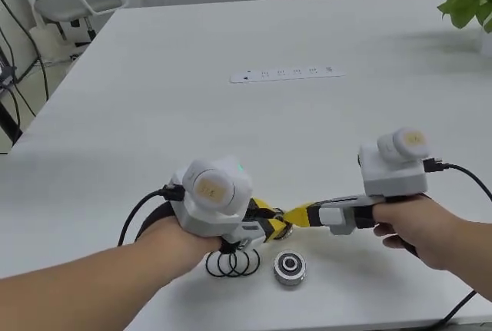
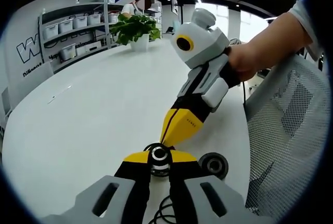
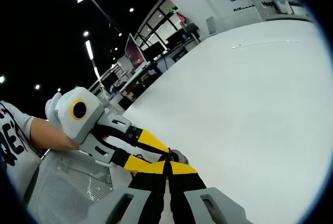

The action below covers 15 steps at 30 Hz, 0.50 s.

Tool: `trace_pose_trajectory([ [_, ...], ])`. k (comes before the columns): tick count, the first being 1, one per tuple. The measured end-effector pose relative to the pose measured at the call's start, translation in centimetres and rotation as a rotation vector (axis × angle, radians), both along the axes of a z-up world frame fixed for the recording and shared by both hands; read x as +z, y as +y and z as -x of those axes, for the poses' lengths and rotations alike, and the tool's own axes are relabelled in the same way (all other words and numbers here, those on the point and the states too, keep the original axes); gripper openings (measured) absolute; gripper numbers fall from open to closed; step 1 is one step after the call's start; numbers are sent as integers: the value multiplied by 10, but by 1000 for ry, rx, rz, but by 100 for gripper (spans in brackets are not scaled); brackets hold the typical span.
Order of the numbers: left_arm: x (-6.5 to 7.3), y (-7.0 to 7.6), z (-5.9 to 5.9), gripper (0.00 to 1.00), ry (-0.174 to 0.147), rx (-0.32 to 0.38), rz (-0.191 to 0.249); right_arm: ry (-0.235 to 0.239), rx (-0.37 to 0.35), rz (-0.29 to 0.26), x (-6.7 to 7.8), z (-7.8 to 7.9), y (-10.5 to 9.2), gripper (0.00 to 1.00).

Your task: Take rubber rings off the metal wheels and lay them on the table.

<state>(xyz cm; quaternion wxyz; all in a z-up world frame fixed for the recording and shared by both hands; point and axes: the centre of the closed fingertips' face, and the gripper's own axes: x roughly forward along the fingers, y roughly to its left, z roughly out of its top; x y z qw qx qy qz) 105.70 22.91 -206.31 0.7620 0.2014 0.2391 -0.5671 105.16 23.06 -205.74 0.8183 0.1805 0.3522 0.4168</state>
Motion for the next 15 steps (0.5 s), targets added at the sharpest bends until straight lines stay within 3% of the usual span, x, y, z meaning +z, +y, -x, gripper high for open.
trace_pose_trajectory([
  [9, 1, 1, 0, 8, 3, -4, -22, -4, 4, 3, -1, -2, -2, 0],
  [15, 4, 3, 6, 16, 9, -31, -30, -8, 0, -2, 1, -3, -2, 0],
])
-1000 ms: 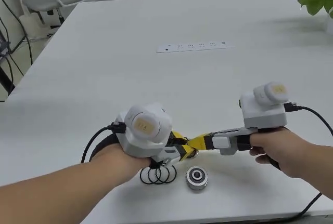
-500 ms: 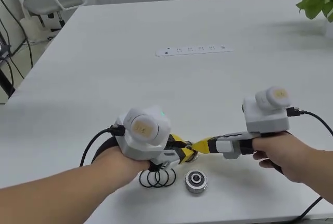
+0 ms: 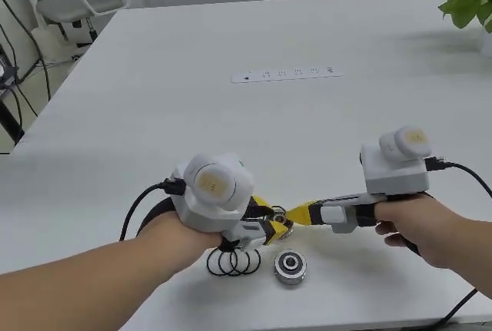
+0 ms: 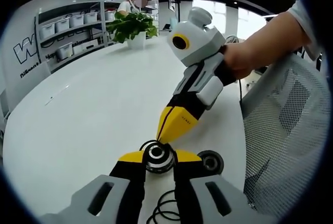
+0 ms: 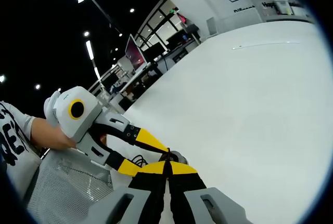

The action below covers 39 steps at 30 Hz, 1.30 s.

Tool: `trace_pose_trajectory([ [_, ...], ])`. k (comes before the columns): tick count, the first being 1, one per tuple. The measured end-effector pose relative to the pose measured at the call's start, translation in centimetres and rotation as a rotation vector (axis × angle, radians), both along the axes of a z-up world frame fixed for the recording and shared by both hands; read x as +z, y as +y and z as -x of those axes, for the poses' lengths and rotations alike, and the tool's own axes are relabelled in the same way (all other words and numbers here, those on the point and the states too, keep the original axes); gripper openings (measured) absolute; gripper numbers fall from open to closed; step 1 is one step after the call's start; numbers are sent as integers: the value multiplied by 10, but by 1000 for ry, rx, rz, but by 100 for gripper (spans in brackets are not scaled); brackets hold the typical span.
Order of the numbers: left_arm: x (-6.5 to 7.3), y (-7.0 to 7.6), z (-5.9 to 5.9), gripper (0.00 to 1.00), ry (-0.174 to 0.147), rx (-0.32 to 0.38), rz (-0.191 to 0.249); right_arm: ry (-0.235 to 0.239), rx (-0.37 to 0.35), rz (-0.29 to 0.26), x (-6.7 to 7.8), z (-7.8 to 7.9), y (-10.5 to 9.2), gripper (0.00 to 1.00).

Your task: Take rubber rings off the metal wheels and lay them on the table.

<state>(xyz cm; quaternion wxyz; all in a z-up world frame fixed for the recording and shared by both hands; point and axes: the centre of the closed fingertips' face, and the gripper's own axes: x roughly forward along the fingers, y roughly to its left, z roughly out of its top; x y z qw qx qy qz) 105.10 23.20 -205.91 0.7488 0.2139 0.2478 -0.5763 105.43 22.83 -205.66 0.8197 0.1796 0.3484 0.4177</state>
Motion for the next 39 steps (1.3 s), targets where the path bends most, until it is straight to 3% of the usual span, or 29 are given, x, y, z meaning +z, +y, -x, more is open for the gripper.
trace_pose_trajectory([
  [9, 16, 4, 6, 26, -4, -34, 11, -4, -1, -4, 1, -1, -1, 0],
  [17, 37, 11, 8, 30, -10, -21, 52, -10, 1, -1, 2, 0, -2, 0],
  [32, 84, 42, 22, 43, -10, 40, 164, -8, 20, -10, 5, 6, 2, 0],
  [39, 99, 57, 32, 49, -9, 69, 196, -10, 16, -12, 10, 10, 4, 0],
])
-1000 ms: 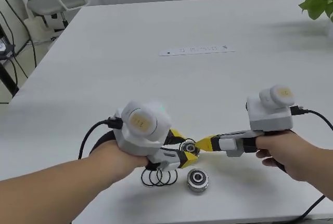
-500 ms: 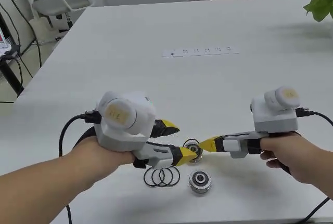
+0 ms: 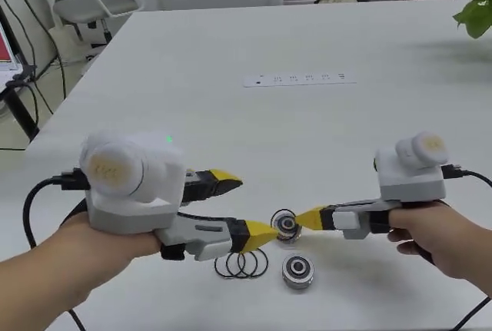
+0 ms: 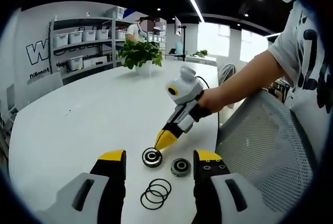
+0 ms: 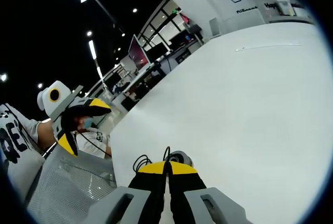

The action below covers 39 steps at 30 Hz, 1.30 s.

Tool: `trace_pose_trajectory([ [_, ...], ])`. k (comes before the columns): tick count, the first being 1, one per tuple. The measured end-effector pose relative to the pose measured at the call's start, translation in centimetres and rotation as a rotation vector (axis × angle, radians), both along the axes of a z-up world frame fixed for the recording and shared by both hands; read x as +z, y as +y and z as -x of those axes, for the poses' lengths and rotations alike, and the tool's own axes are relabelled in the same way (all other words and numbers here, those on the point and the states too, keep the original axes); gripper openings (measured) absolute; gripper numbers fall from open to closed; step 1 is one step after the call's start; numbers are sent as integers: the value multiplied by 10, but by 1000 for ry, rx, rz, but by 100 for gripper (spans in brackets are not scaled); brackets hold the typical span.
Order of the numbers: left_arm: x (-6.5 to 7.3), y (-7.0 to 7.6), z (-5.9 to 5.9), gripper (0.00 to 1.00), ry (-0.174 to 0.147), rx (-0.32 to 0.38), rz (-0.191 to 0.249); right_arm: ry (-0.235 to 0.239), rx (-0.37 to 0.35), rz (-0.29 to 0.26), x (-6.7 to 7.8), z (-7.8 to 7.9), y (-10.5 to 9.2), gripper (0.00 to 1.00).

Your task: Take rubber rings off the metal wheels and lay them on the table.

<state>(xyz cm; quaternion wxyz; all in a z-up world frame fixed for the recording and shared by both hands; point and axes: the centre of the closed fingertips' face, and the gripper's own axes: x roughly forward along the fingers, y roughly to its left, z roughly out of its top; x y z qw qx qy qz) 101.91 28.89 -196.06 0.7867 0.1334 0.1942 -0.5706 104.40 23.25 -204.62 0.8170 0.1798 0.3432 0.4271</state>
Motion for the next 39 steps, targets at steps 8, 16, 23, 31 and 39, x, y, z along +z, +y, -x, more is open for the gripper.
trace_pose_trajectory([
  [8, 13, 17, 6, 55, -13, 37, 17, -2, 2, -2, 4, 2, 3, 0],
  [16, 13, 32, 12, 62, -27, 63, 7, -6, 17, -6, 7, 4, 9, 0],
  [23, 14, 49, 18, 67, -13, 93, 6, -6, 39, -16, 12, 6, 18, 0],
  [31, 15, 58, 19, 68, -8, 125, 21, 5, 84, -18, 12, 14, 32, 0],
  [39, 15, 60, 22, 68, -10, 127, 25, 17, 139, 17, 4, 21, 41, 0],
])
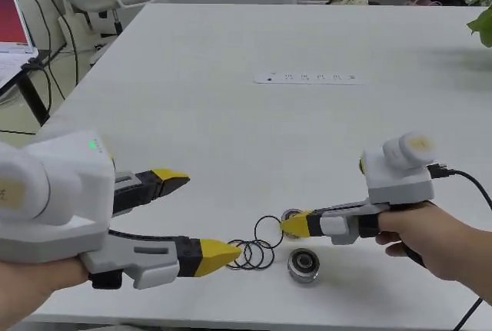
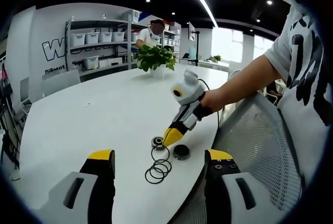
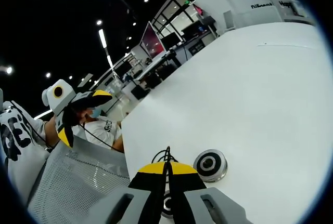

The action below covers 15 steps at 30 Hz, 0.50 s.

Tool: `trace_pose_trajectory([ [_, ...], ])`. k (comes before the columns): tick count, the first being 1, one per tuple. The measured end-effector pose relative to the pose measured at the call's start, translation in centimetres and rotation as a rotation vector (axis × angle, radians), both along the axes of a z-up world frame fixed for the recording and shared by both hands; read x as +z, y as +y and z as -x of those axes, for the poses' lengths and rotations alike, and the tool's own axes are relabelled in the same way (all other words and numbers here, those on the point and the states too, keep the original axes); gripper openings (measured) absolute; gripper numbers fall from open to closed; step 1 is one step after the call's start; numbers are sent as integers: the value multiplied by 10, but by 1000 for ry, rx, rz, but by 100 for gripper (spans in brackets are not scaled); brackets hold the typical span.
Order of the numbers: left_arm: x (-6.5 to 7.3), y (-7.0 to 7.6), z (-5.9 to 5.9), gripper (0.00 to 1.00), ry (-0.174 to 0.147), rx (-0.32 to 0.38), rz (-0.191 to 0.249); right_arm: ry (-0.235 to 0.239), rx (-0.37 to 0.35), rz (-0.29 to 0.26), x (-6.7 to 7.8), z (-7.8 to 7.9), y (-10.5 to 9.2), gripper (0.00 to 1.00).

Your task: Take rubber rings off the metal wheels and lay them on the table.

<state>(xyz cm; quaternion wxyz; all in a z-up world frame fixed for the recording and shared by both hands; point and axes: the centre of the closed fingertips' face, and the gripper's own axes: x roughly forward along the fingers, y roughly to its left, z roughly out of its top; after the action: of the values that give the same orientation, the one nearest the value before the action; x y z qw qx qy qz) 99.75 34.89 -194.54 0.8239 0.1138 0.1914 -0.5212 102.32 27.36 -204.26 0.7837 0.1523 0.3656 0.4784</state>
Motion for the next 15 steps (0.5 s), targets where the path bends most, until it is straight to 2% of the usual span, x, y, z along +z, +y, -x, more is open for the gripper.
trace_pose_trajectory([
  [15, -2, 4, 2, 67, 8, 4, -3, 14, 44, 75, -16, 8, 2, 0],
])
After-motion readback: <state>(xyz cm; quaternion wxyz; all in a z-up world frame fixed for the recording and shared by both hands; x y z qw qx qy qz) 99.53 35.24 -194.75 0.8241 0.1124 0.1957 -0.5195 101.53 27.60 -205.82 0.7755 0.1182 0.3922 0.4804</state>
